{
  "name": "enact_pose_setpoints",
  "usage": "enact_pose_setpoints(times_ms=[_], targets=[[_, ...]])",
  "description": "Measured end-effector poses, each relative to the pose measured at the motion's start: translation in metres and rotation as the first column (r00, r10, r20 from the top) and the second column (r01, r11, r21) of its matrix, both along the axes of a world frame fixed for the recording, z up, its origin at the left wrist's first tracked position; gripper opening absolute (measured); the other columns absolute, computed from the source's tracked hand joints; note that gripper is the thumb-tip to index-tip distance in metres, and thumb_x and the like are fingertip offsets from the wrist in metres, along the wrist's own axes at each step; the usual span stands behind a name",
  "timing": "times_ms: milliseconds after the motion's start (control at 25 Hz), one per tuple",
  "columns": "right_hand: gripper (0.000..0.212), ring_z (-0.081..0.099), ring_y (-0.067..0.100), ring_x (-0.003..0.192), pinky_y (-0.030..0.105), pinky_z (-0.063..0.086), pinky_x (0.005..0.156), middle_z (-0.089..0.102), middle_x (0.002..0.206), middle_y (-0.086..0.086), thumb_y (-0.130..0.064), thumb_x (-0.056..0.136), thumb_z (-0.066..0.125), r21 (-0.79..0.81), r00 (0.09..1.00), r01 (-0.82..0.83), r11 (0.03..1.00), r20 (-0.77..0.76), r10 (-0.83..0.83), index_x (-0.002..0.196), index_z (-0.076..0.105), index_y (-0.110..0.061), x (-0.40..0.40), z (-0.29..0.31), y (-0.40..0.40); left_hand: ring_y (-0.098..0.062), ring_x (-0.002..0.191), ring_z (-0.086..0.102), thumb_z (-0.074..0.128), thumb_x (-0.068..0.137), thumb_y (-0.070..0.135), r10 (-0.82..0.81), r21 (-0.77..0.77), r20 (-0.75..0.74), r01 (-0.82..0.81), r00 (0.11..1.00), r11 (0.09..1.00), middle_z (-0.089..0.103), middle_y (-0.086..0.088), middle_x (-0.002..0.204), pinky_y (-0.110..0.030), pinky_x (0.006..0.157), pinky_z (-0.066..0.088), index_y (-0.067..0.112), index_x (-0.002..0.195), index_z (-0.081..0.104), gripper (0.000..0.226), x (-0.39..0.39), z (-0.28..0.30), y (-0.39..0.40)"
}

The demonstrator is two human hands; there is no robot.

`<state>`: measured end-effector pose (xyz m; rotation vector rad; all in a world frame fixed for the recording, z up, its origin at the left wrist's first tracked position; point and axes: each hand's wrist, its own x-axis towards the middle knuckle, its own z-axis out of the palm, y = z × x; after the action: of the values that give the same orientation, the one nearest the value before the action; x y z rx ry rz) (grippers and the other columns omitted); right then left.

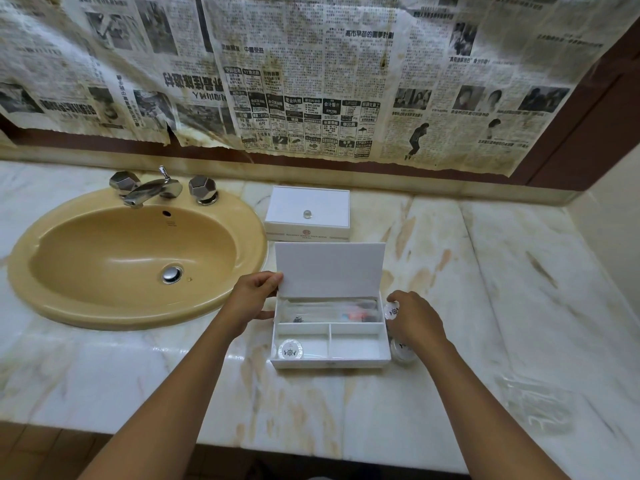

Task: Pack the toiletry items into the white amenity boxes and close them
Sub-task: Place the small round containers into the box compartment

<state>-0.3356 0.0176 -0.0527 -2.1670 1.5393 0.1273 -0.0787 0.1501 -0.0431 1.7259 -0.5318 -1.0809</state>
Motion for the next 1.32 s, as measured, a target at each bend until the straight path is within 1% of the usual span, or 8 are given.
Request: enact_pose_setpoints(times_ms=[360, 600, 720, 800, 920, 1000, 1200, 1320], targets=[[0.042, 0.058, 0.024, 0.105, 0.029, 0.045, 0.079, 0.058, 0.122, 0.004, -0.019, 0.081, 0.064, -0.065, 0.995, 0.065, 0.996, 0.082, -0.060, 0.123, 0.058, -0.020, 0.002, 0.013, -0.004, -0.005, 0.091, 0.068, 0.055, 0.099, 0.029, -0.008, 0.002, -0.002, 0.008, 1.000, 1.000, 0.072, 0.002, 0.098, -0.025, 0.055, 0.055, 0.012, 0.097, 0.071, 0.024, 0.000, 0.001, 0.000], [0.042, 0.059, 0.023, 0.102, 0.026, 0.041, 0.074, 0.061, 0.118, 0.003, -0.032, 0.084, 0.065, -0.224, 0.970, 0.134, 0.965, 0.230, -0.081, 0.124, 0.056, -0.021, 0.018, 0.061, 0.003, -0.006, 0.091, 0.068, 0.055, 0.099, 0.029, -0.006, 0.003, 0.008, 0.006, 1.000, 1.000, 0.072, 0.001, 0.098, -0.027, 0.057, 0.056, 0.015, 0.094, 0.072, 0.022, 0.000, 0.000, 0.000], [0.036, 0.063, 0.022, 0.090, 0.027, 0.049, 0.073, 0.067, 0.106, 0.001, -0.040, 0.082, 0.065, -0.209, 0.948, 0.103, 0.972, 0.315, -0.033, 0.113, 0.057, -0.025, 0.039, 0.080, 0.023, -0.008, 0.093, 0.068, 0.055, 0.099, 0.029, -0.002, 0.006, 0.007, 0.002, 1.000, 1.000, 0.072, -0.002, 0.100, -0.027, 0.057, 0.056, 0.014, 0.094, 0.072, 0.023, 0.000, 0.000, -0.001], [0.034, 0.064, 0.027, 0.091, 0.031, 0.051, 0.075, 0.067, 0.101, 0.002, -0.047, 0.081, 0.064, -0.189, 0.965, -0.010, 0.982, 0.256, 0.059, 0.104, 0.055, -0.024, 0.055, 0.082, 0.043, -0.008, 0.093, 0.068, 0.056, 0.099, 0.029, 0.001, 0.005, 0.007, -0.001, 1.000, 1.000, 0.072, -0.001, 0.099, -0.028, 0.057, 0.056, 0.014, 0.093, 0.072, 0.023, 0.000, 0.000, -0.001], [0.034, 0.061, 0.029, 0.096, 0.032, 0.043, 0.074, 0.066, 0.099, 0.006, -0.051, 0.082, 0.059, -0.151, 0.962, -0.242, 0.958, 0.092, 0.257, 0.095, 0.058, -0.020, 0.080, 0.070, 0.074, -0.008, 0.094, 0.068, 0.056, 0.099, 0.030, -0.001, 0.004, 0.007, 0.001, 1.000, 1.000, 0.072, 0.000, 0.097, -0.030, 0.060, 0.056, 0.013, 0.094, 0.071, 0.024, 0.000, -0.001, -0.001], [0.032, 0.061, 0.028, 0.096, 0.031, 0.036, 0.069, 0.067, 0.098, 0.007, -0.046, 0.084, 0.059, -0.109, 0.938, -0.340, 0.934, 0.039, 0.345, 0.092, 0.062, -0.016, 0.093, 0.062, 0.089, -0.007, 0.094, 0.068, 0.056, 0.099, 0.030, -0.003, 0.007, 0.012, 0.003, 1.000, 1.000, 0.072, 0.000, 0.098, -0.030, 0.061, 0.056, 0.011, 0.097, 0.071, 0.025, -0.001, 0.000, 0.000], [0.022, 0.058, 0.032, 0.102, 0.030, 0.033, 0.072, 0.063, 0.110, 0.013, -0.023, 0.088, 0.055, -0.061, 0.892, -0.452, 0.890, -0.025, 0.451, 0.104, 0.061, -0.008, 0.106, 0.051, 0.106, -0.007, 0.096, 0.068, 0.056, 0.099, 0.031, -0.010, 0.006, 0.009, 0.010, 1.000, 1.000, 0.073, -0.002, 0.102, -0.027, 0.059, 0.055, 0.009, 0.100, 0.071, 0.027, 0.000, -0.001, 0.001], [0.023, 0.058, 0.033, 0.104, 0.032, 0.040, 0.077, 0.061, 0.114, 0.014, -0.018, 0.088, 0.055, -0.032, 0.879, -0.476, 0.879, -0.064, 0.473, 0.108, 0.059, -0.007, 0.107, 0.046, 0.109, -0.006, 0.092, 0.068, 0.056, 0.099, 0.030, -0.001, 0.005, -0.001, 0.001, 1.000, 1.000, 0.072, 0.001, 0.096, -0.025, 0.055, 0.054, 0.010, 0.097, 0.071, 0.025, -0.001, -0.001, 0.001]])
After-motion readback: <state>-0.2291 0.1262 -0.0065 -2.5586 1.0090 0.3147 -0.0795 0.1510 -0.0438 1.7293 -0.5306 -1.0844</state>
